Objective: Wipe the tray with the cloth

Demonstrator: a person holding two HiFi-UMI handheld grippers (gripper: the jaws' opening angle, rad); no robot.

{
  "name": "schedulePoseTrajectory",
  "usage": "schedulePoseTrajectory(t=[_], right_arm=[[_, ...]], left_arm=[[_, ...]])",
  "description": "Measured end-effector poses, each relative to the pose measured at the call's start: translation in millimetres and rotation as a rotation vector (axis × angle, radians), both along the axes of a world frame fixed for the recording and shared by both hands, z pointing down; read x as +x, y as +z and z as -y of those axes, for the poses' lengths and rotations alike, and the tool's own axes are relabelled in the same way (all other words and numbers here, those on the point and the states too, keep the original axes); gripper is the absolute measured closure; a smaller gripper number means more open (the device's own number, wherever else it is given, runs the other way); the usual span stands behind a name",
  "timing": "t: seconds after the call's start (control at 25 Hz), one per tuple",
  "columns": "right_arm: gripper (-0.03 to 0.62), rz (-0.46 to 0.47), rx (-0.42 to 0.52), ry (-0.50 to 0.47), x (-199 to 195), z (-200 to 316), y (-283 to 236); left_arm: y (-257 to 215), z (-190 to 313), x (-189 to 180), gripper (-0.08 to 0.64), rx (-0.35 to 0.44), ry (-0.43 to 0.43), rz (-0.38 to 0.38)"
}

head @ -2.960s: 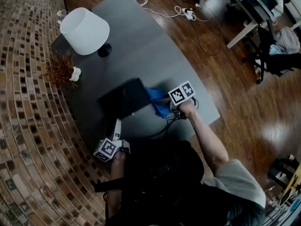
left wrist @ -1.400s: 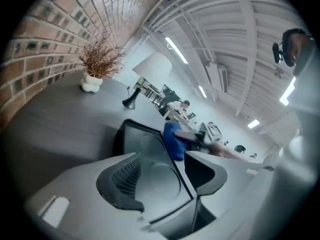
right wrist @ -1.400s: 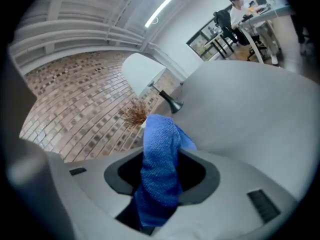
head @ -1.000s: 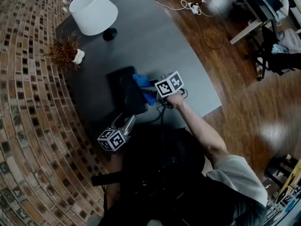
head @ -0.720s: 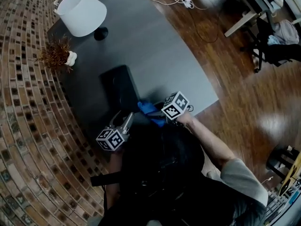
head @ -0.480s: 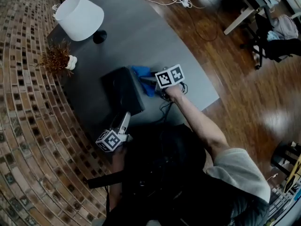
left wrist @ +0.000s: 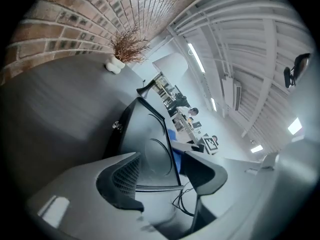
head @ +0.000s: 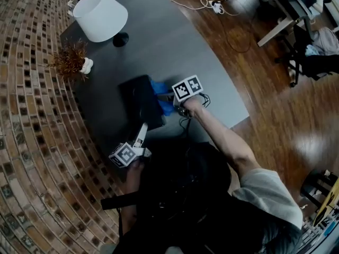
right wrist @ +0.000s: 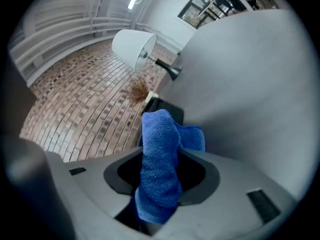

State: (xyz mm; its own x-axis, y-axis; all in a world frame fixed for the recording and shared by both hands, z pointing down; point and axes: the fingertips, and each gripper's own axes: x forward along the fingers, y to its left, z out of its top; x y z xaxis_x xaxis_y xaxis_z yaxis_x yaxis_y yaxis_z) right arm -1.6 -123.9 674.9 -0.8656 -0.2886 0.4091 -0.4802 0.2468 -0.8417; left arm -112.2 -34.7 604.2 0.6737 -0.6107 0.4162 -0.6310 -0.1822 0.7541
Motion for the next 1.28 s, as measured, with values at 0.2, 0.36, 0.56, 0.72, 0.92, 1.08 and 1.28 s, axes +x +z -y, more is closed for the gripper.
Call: schedulePoseTrajectory(t=[0.2,0.36,0.56,0.72,0.92,1.08,1.28], right_arm=[[0.415,0.048,-0.060,-0.115,-13,-115,-2],[0.414,0.044,-0.095,-0.268,-15,-170,-5],[0.416,-0.137,0.115,-0.239,26,-77,-33],[0.414,-0.268,0.327,-0.116,34,50,-71],[0.414,-0.475,0.456,-0.329,-23,141,-64],[0.423,-0.580,0.389,-0.669,-54,136,-26],[0.434,-0.391,0.188,-0.664,-40,124,-25]], left_arm=[[0,1,-2,0.304,0.006,-0.029,0.008],[2,0,-3,0.304,0.005,-0.052,-0.001],[-4,-13,-16,0.318,-0.023,-0.081,-0.005],[1,-43,-36,0.331,-0.190,-0.101,-0.058],[28,-54,-13,0.328,-0.357,-0.109,-0.257],[37,-42,-10,0.308,-0.342,-0.166,-0.293],[36,-21,-39,0.299,-0.267,-0.233,-0.210]])
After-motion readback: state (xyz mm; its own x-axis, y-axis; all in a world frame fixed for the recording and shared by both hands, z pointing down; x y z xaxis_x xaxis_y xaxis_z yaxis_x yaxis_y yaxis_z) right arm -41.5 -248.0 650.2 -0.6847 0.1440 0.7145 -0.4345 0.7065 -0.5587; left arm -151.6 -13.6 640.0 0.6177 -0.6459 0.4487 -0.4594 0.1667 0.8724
